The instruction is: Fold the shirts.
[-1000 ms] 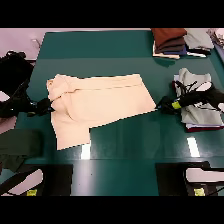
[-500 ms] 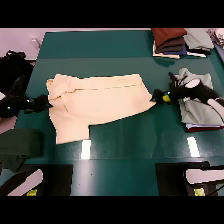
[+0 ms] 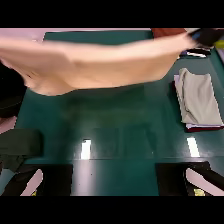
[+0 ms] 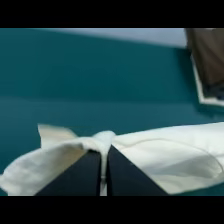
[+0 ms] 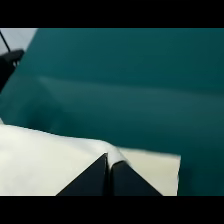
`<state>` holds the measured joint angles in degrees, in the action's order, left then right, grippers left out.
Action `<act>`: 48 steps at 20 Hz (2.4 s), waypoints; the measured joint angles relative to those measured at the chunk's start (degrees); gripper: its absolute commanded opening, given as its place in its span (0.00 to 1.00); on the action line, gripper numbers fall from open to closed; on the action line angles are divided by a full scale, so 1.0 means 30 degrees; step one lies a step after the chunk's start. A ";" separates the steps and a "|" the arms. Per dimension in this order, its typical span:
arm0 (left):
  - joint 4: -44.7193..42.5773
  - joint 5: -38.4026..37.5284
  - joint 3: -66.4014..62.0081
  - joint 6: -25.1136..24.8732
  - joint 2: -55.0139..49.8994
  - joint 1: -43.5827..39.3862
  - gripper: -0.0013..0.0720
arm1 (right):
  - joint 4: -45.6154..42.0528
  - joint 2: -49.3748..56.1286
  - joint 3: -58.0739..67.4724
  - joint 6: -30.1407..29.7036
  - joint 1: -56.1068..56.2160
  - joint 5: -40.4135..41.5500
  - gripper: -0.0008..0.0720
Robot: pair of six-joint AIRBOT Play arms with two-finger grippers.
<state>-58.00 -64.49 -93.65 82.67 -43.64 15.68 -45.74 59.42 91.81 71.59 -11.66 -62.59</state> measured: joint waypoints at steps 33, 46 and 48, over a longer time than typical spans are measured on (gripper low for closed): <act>-0.2834 0.1916 -0.0707 0.1421 -1.6757 -0.5013 0.05 | -0.6980 1.3333 0.5479 0.4495 0.0947 -0.5435 0.03; -0.3417 -0.3694 0.2892 0.0852 -1.7136 -0.4299 0.66 | -0.9085 1.0703 -0.0882 0.3534 0.1362 -0.6018 0.24; -0.3752 -0.3949 0.3541 0.0947 -1.7136 -0.4284 0.84 | -0.9107 1.0331 -0.1800 0.3490 0.1362 -0.5676 0.54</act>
<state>-69.25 -76.34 -83.02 85.52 -95.04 2.83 -73.06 90.41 86.41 82.06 -7.57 -79.61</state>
